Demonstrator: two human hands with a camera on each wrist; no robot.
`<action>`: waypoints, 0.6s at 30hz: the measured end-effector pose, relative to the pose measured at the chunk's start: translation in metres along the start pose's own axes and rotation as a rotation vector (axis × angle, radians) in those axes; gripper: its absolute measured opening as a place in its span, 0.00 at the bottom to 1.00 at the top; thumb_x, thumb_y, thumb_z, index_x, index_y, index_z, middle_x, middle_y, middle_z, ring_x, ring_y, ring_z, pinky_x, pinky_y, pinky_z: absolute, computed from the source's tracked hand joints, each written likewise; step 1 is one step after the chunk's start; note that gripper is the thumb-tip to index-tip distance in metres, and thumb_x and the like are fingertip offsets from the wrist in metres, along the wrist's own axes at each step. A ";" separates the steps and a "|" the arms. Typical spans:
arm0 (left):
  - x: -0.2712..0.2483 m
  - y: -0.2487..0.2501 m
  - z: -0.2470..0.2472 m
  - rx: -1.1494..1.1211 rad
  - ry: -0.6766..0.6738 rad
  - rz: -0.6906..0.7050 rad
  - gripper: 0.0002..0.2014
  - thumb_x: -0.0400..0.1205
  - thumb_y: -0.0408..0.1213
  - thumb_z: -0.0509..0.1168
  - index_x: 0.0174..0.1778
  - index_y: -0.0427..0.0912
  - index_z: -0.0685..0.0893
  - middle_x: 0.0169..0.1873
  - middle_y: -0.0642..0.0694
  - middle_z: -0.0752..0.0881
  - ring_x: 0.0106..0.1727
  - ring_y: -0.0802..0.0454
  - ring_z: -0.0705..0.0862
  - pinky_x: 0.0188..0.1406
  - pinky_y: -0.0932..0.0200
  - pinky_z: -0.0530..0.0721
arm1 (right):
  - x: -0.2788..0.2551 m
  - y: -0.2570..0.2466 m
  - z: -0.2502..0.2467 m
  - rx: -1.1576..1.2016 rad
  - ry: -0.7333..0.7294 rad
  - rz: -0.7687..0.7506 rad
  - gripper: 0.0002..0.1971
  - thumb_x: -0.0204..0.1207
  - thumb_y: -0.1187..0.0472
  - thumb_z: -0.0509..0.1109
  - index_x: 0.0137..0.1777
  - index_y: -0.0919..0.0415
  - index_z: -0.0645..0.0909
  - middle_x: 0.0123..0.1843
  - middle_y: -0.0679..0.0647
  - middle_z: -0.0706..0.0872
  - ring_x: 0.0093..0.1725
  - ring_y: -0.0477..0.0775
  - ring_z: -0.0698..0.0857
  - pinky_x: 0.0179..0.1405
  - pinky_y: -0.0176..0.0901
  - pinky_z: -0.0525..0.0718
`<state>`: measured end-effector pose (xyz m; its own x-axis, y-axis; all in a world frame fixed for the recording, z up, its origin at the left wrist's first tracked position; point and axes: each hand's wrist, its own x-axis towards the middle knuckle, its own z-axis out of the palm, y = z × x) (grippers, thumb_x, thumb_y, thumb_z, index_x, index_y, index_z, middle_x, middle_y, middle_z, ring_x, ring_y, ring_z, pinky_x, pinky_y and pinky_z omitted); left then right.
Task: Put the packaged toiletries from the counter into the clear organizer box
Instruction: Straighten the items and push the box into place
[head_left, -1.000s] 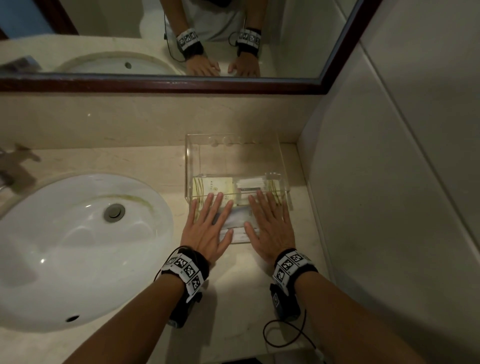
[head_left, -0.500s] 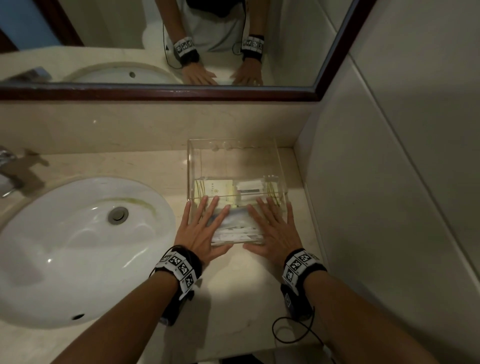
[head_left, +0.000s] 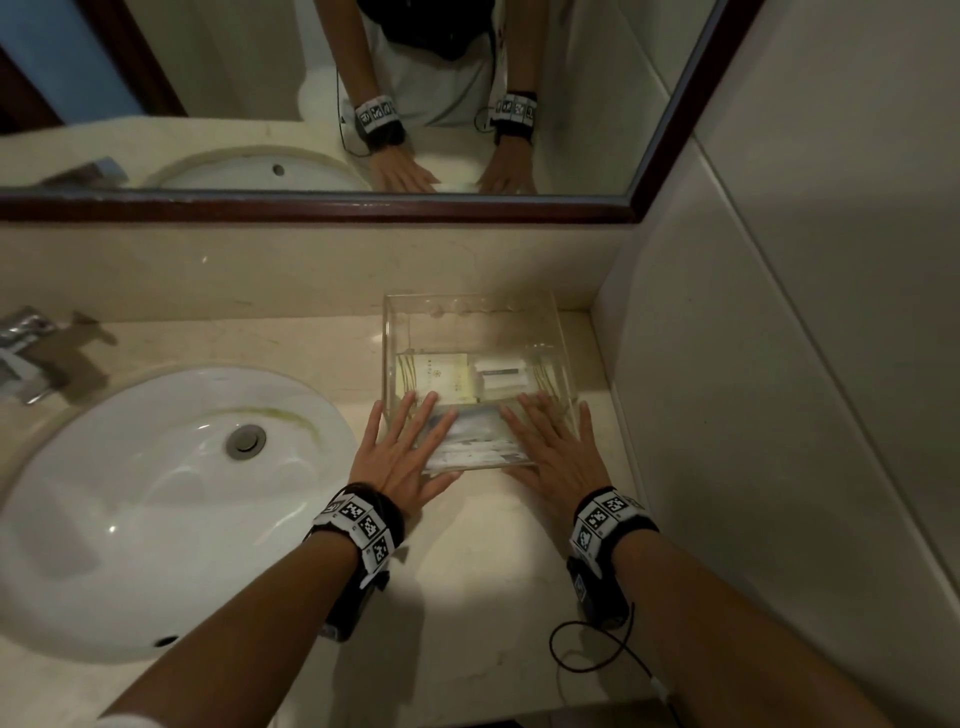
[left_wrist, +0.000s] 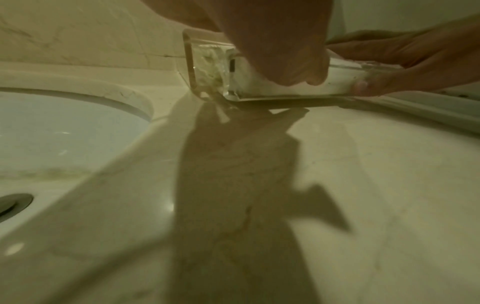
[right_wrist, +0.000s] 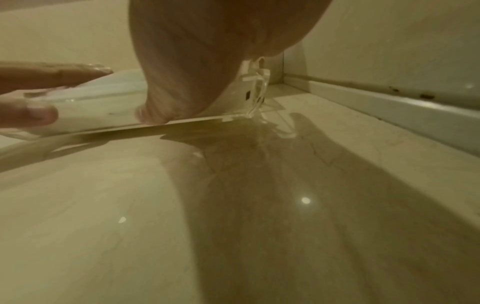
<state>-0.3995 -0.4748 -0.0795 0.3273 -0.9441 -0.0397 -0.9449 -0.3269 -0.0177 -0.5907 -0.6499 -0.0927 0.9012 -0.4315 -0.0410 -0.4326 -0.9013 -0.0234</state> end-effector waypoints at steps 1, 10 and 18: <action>0.001 -0.002 0.001 0.007 0.000 -0.007 0.39 0.77 0.71 0.44 0.82 0.57 0.50 0.83 0.45 0.55 0.83 0.41 0.54 0.79 0.34 0.49 | 0.001 0.001 -0.001 -0.001 0.000 0.005 0.37 0.79 0.31 0.48 0.85 0.46 0.55 0.87 0.50 0.56 0.86 0.54 0.51 0.76 0.78 0.50; 0.016 -0.010 0.001 0.058 0.045 0.045 0.32 0.80 0.66 0.36 0.80 0.60 0.48 0.82 0.40 0.54 0.82 0.38 0.58 0.78 0.36 0.41 | 0.017 0.001 -0.006 -0.008 0.045 0.004 0.30 0.78 0.38 0.51 0.79 0.47 0.62 0.81 0.51 0.64 0.82 0.54 0.60 0.72 0.81 0.64; 0.030 -0.009 -0.010 0.069 0.062 0.089 0.31 0.77 0.59 0.60 0.77 0.57 0.63 0.72 0.36 0.77 0.71 0.35 0.78 0.69 0.35 0.75 | 0.034 0.003 -0.013 -0.015 0.161 -0.005 0.30 0.64 0.50 0.81 0.64 0.49 0.72 0.67 0.51 0.78 0.72 0.55 0.69 0.63 0.82 0.74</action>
<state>-0.3810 -0.5007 -0.0709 0.2398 -0.9707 0.0180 -0.9669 -0.2404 -0.0853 -0.5612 -0.6680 -0.0808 0.8966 -0.4265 0.1195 -0.4287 -0.9034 -0.0079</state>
